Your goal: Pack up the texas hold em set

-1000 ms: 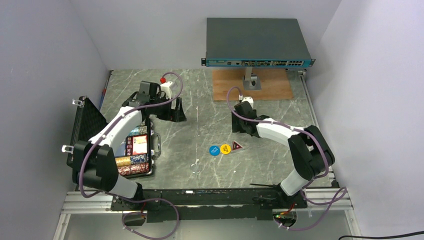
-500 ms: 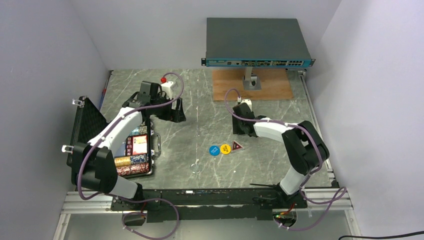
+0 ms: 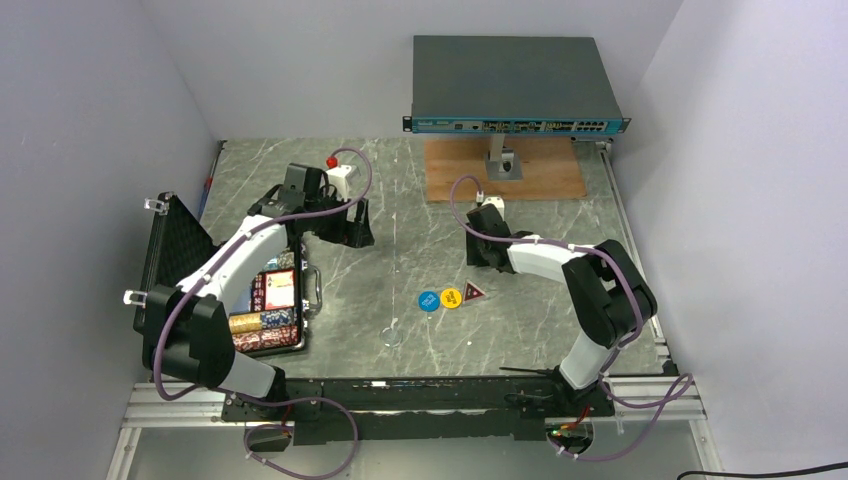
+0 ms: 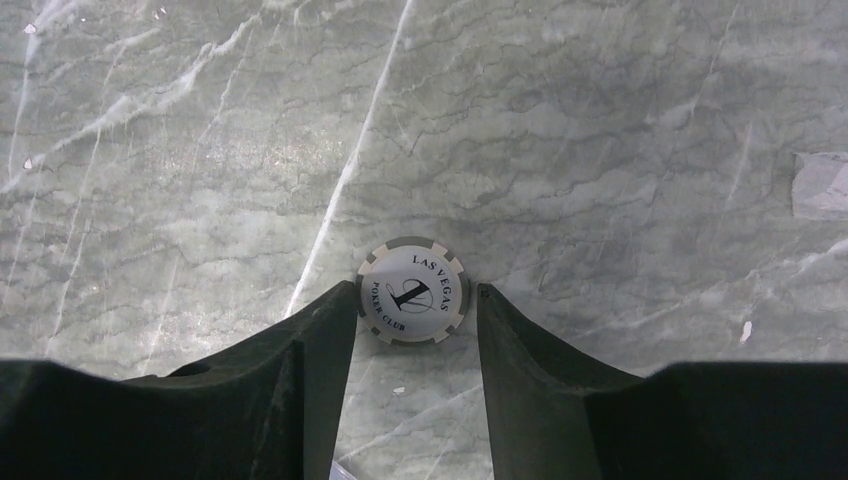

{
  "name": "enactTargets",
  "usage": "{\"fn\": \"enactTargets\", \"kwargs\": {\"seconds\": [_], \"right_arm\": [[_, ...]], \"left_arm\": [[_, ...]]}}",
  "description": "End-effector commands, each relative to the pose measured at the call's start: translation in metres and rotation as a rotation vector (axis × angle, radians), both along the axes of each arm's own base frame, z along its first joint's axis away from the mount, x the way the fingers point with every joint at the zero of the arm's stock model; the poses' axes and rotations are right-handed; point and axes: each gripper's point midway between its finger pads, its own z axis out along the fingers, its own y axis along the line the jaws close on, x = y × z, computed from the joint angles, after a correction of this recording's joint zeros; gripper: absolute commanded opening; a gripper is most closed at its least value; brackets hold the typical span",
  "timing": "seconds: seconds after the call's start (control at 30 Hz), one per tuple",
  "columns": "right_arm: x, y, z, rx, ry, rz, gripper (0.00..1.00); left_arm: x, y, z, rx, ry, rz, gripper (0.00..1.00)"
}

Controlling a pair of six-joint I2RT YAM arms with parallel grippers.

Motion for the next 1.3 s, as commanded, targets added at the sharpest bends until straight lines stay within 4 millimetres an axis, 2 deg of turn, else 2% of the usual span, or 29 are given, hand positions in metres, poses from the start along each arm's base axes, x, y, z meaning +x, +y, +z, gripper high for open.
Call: {"fn": "enactTargets", "kwargs": {"seconds": [0.0,0.23,0.4,0.73,0.97,1.1,1.27], "right_arm": [[0.004,-0.001,-0.001,0.033,-0.015,-0.03,0.49],[0.0,-0.001,-0.005,0.037,0.013,-0.033,0.44],[-0.001,0.005,-0.004,0.036,0.002,-0.006,0.44],[0.006,0.036,0.025,0.063,-0.093,0.074,0.42],[0.006,0.074,0.046,0.1,-0.151,0.166,0.41],[-0.001,0.1,0.061,0.132,-0.18,0.231,0.41],[-0.015,0.133,0.08,0.202,-0.216,0.307,0.41]], "left_arm": [[0.006,0.002,0.026,0.011,-0.08,-0.001,0.92],[0.009,0.005,0.02,0.034,-0.064,0.004,0.92],[0.006,-0.004,0.021,-0.015,-0.046,-0.021,0.92],[0.004,-0.019,0.019,-0.183,0.047,-0.062,0.92],[0.004,-0.024,0.003,-0.311,0.199,-0.074,0.92],[-0.001,-0.038,-0.004,-0.42,0.29,-0.107,0.9],[0.0,-0.042,-0.012,-0.457,0.342,-0.103,0.89]]}}
